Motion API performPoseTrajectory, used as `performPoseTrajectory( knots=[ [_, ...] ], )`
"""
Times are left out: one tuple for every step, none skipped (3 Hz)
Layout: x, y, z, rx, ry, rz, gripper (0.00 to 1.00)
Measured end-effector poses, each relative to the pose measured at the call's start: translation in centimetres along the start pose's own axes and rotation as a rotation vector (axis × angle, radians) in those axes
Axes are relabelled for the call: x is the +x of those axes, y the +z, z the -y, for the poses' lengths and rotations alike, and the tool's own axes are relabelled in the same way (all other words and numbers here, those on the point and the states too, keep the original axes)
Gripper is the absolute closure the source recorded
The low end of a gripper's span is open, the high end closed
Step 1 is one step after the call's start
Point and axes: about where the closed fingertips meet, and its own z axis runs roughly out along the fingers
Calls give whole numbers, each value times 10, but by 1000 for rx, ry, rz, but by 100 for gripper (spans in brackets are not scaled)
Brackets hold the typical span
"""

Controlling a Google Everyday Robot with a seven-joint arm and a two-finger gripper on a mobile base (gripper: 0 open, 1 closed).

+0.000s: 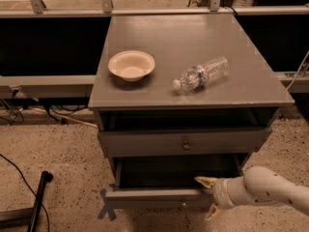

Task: Open middle drawer

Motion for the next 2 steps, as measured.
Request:
performPoseTrajectory(
  knots=[
    [-7,-12,1,3,9,19,11],
    [-20,-36,12,18,-12,8,29]
  ],
)
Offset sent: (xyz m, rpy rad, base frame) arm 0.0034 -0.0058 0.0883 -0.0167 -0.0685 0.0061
